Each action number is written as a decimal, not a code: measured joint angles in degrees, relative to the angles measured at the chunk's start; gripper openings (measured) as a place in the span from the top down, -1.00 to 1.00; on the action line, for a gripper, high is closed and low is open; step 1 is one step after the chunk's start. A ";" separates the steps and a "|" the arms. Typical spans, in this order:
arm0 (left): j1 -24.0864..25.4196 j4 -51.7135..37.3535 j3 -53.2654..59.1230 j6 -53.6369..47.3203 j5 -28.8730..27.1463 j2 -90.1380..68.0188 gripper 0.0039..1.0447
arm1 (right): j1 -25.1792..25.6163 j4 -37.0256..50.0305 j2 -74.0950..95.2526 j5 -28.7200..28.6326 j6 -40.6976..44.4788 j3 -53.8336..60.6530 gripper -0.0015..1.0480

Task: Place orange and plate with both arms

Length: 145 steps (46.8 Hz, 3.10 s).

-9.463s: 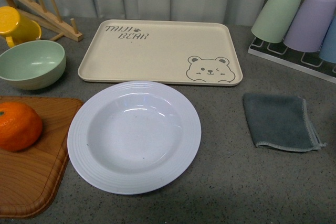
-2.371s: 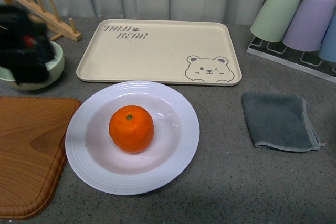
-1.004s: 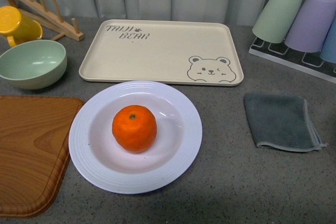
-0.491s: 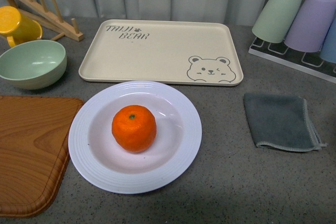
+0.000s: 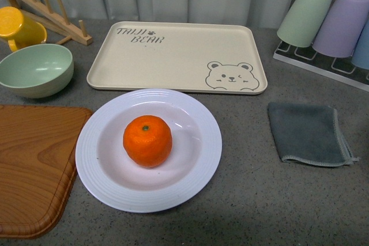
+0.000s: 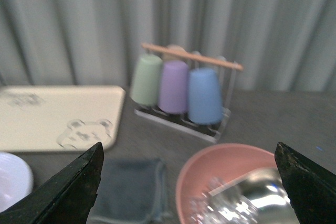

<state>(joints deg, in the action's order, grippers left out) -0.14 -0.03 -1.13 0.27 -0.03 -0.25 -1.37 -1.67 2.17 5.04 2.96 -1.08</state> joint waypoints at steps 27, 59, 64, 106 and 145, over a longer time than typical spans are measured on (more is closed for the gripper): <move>0.00 0.00 0.00 -0.04 -0.02 0.02 -0.88 | -5.73 25.27 81.53 -28.04 -18.75 -18.69 -0.82; 0.00 0.00 0.00 -0.04 -0.02 0.02 -0.88 | -12.22 33.14 119.99 -52.96 -48.19 -42.75 -0.82; 0.00 0.00 0.00 -0.04 -0.02 0.02 -0.88 | -13.29 33.42 122.31 -52.72 -50.18 -45.40 -0.82; 0.00 0.00 0.00 -0.04 -0.02 0.02 -0.88 | -17.18 32.00 129.70 -49.20 -57.37 -51.98 0.05; 0.00 0.00 0.00 -0.04 -0.02 0.02 -0.88 | -16.79 45.88 129.09 -51.06 -60.41 -47.17 0.94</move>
<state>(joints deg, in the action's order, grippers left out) -0.14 -0.03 -1.13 0.23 -0.05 -0.23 -18.15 44.21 131.26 -46.02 -57.45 -48.25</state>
